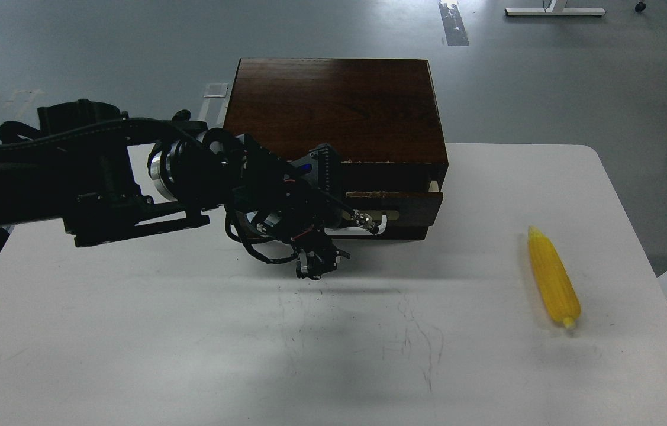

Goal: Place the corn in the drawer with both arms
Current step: 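Pull the drawer handle toward the robot with the left gripper, then release the handle and raise the left gripper away from the box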

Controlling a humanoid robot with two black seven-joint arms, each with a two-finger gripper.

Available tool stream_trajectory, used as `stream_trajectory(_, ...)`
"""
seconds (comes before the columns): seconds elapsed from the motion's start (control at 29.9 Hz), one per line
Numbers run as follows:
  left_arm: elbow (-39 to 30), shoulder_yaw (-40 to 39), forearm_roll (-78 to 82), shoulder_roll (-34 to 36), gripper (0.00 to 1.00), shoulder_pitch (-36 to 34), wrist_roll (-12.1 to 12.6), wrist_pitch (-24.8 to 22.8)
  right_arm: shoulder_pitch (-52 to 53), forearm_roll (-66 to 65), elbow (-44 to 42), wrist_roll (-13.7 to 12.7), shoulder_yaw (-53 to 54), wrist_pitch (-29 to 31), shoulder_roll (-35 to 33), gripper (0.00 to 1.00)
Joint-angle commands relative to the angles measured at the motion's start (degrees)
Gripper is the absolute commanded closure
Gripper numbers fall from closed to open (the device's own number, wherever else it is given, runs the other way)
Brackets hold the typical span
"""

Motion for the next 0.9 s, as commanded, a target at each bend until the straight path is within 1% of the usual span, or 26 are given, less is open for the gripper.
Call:
stream_trajectory(0.0, -0.8, 0.0, 0.0, 0.2, 0.50, -0.4, 0.0, 0.0, -0.1, 0.0, 0.0, 0.0, 0.0, 0.0, 0.0, 0.00)
stream_trajectory(0.4, -1.8, 0.0, -1.1, 0.5, 0.49, -1.2, 0.0, 0.0, -0.5, 0.0, -0.1, 0.0, 0.1, 0.0, 0.0, 0.00)
stream_trajectory(0.54, -3.0, -0.1, -1.2, 0.9, 0.49, -1.2, 0.2, 0.0, -0.5, 0.0, -1.9, 0.0, 0.2, 0.0, 0.0, 0.00)
stream_trajectory(0.74, -3.2, -0.4, -1.2, 1.1, 0.48, -1.2, 0.3, 0.0, -0.5, 0.0, -2.3, 0.0, 0.1, 0.0, -0.3, 0.00)
stream_trajectory(0.8, -3.2, -0.8, -1.4, 1.2, 0.46, -1.7, 0.2, 0.0, -0.5, 0.0, -2.3, 0.0, 0.2, 0.0, -0.3, 0.00)
stream_trajectory(0.87, -3.4, -2.3, -3.3, 1.7, 0.40, -2.2, 0.2, 0.0, -0.5, 0.0, -2.2, 0.0, 0.1, 0.0, -0.3, 0.00)
